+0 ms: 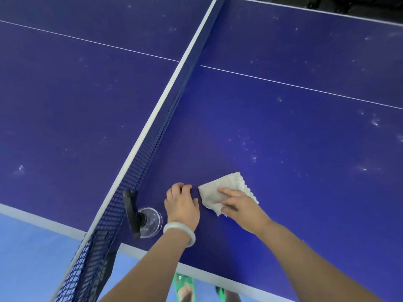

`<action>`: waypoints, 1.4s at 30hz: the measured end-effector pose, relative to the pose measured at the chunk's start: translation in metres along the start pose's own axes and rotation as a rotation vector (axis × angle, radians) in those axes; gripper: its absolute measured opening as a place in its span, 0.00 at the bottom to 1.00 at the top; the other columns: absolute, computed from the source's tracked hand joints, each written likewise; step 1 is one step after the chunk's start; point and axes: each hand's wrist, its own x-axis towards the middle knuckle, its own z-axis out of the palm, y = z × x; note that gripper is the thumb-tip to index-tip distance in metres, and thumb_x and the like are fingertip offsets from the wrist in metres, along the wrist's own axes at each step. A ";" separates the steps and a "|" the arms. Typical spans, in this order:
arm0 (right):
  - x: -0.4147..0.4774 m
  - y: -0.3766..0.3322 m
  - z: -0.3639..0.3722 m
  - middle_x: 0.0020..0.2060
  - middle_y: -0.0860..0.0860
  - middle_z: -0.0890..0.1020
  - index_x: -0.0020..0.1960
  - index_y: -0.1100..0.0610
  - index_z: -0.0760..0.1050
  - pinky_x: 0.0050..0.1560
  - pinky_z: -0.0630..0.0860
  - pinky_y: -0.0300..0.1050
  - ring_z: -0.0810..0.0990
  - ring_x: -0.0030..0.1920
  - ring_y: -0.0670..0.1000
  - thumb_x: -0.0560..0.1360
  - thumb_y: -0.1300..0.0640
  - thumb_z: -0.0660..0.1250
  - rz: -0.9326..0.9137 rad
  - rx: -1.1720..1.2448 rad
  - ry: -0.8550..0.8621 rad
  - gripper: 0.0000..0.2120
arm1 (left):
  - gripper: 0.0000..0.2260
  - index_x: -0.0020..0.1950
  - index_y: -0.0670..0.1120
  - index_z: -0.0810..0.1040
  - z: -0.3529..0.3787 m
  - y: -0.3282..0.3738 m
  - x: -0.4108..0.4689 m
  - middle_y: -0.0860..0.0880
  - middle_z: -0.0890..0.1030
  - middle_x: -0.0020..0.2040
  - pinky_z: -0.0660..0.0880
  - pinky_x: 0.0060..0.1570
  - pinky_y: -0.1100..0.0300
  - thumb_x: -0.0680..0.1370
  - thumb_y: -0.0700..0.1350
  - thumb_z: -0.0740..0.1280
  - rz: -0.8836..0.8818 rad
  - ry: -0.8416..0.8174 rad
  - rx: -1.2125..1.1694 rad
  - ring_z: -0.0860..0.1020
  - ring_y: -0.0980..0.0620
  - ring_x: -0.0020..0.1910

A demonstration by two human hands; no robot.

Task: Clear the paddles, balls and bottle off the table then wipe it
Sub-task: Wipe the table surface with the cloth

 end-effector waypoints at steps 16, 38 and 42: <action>0.013 0.008 -0.029 0.41 0.50 0.78 0.45 0.54 0.74 0.34 0.71 0.40 0.74 0.36 0.48 0.71 0.58 0.75 0.558 0.348 0.474 0.09 | 0.15 0.63 0.55 0.71 -0.001 0.018 0.014 0.55 0.78 0.46 0.76 0.43 0.64 0.79 0.41 0.65 0.012 -0.238 -0.446 0.79 0.56 0.43; 0.004 -0.021 -0.041 0.56 0.59 0.84 0.62 0.62 0.78 0.52 0.78 0.47 0.83 0.56 0.57 0.77 0.69 0.65 0.332 1.219 0.092 0.15 | 0.22 0.64 0.56 0.72 -0.013 0.059 0.005 0.55 0.73 0.54 0.72 0.40 0.75 0.73 0.49 0.75 0.163 -0.350 -0.551 0.75 0.59 0.47; 0.000 -0.022 -0.040 0.57 0.58 0.83 0.63 0.61 0.76 0.60 0.77 0.48 0.82 0.59 0.57 0.74 0.77 0.60 0.288 1.237 0.043 0.22 | 0.21 0.66 0.55 0.73 -0.014 0.056 0.007 0.55 0.72 0.52 0.70 0.39 0.78 0.75 0.44 0.74 0.146 -0.314 -0.553 0.76 0.60 0.44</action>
